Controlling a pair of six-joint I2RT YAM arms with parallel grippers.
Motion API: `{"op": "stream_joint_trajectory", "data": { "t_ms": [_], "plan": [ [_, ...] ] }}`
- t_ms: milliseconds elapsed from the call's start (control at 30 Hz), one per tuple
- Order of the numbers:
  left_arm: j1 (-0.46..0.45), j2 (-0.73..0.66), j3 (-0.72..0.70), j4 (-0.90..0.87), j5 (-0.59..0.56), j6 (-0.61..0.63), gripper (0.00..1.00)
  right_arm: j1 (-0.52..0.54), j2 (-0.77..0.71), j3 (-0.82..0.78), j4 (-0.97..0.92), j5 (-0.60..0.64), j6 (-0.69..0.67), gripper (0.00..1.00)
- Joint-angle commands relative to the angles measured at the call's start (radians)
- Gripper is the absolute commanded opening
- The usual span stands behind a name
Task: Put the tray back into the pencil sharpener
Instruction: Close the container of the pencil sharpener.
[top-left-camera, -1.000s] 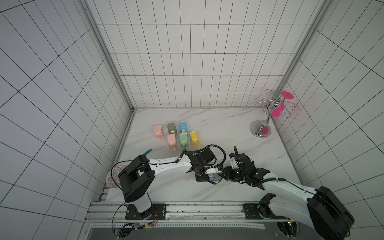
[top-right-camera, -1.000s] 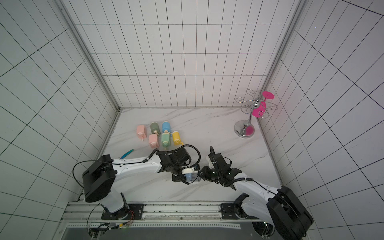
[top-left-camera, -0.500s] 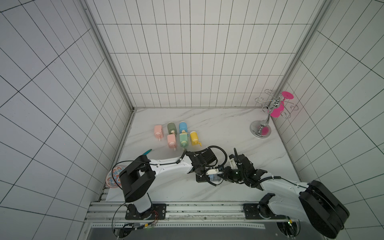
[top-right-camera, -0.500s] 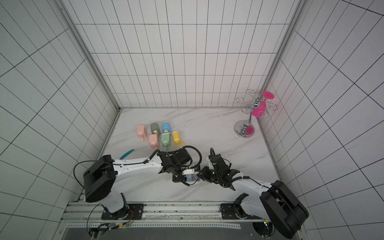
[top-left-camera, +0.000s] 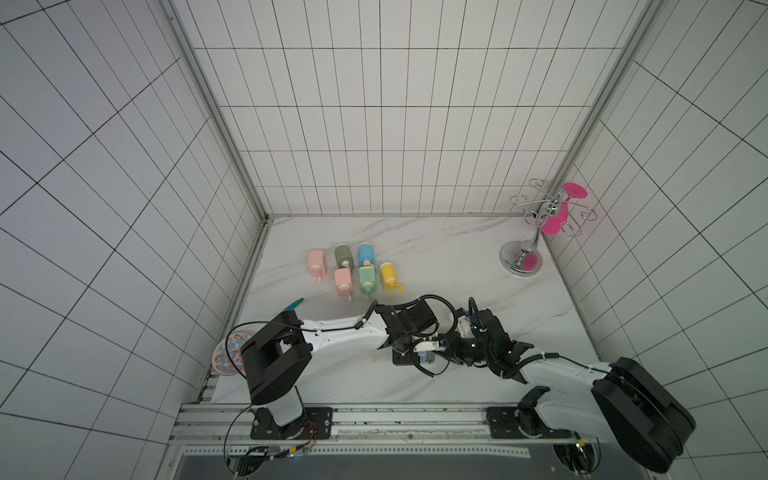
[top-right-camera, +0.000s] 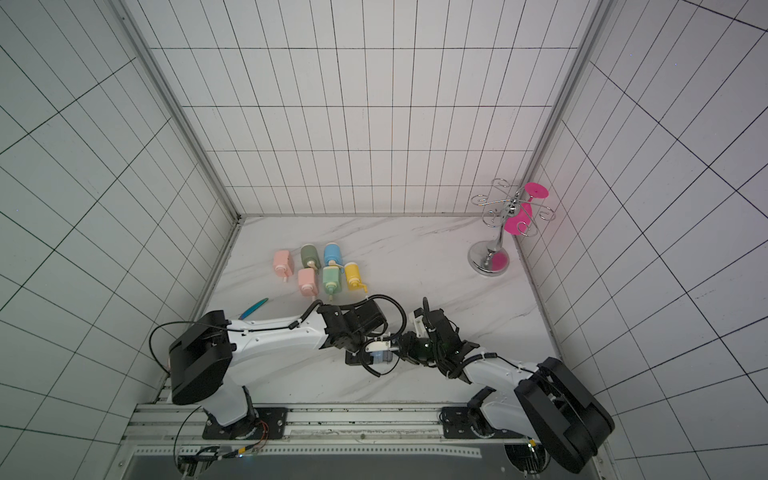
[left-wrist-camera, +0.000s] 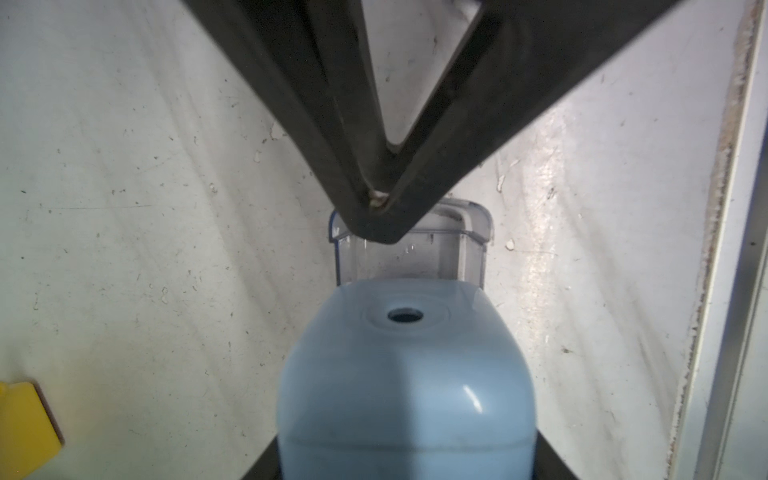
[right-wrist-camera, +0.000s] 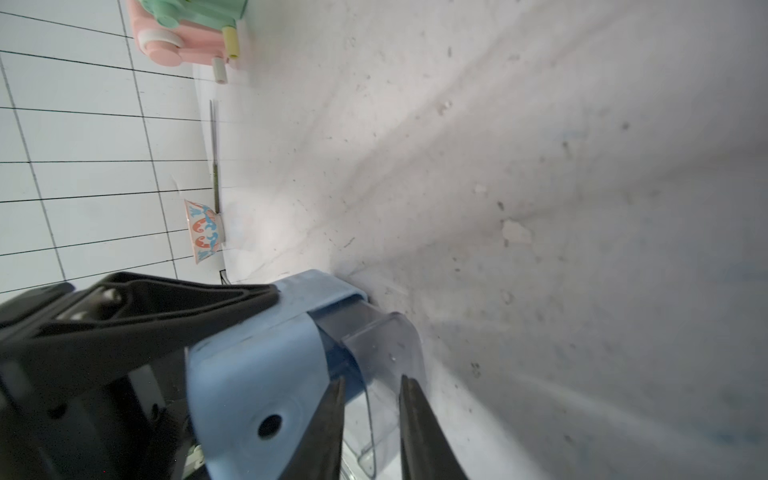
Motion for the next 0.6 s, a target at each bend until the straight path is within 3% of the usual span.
{"op": "stream_joint_trajectory", "data": {
  "t_ms": [0,300,467,567],
  "plan": [
    [-0.013,0.045,0.004,0.042,-0.040,0.031,0.04,0.002,0.013,-0.024,0.090,-0.044,0.038,0.26],
    [0.004,0.027,-0.010,0.087,0.007,0.006,0.02,-0.039,-0.060,-0.052,0.062,-0.027,0.050,0.26],
    [0.011,0.022,-0.026,0.085,0.006,0.003,0.02,-0.087,-0.279,-0.020,-0.304,0.122,-0.051,0.22],
    [0.011,0.024,-0.028,0.093,0.009,-0.001,0.02,-0.092,-0.300,0.007,-0.413,0.153,-0.099,0.15]
  ]
}}
